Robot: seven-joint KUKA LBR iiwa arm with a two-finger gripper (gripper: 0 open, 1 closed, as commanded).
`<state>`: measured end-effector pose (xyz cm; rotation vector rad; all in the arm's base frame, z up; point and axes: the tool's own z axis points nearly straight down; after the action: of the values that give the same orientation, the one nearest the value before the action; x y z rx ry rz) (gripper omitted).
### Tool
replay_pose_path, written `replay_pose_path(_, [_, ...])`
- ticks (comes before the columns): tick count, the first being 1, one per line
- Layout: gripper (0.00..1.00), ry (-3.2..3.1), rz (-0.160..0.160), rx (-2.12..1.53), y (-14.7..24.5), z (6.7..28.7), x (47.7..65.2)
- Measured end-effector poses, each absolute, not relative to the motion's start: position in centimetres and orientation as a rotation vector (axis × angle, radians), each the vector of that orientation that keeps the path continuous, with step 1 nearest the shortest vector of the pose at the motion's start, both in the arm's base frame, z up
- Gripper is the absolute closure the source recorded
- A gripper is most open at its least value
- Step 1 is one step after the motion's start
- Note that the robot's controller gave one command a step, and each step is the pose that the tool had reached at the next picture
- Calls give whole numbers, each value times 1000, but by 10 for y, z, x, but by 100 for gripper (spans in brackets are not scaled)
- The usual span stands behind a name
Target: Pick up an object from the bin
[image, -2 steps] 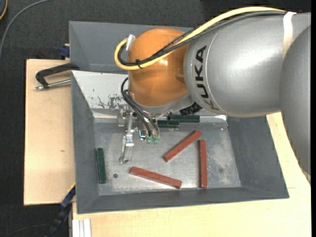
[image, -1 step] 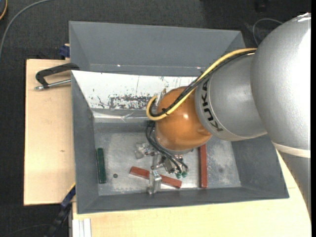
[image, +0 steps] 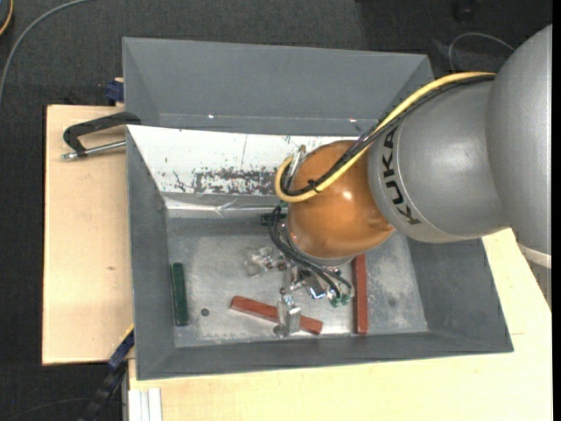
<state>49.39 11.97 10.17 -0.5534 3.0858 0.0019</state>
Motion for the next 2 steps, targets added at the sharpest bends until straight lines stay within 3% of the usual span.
replay_pose_path(1, [0,3110,4,-402,118,109,494])
replay_pose_path(2, [0,3135,1,-228,95,69,491])
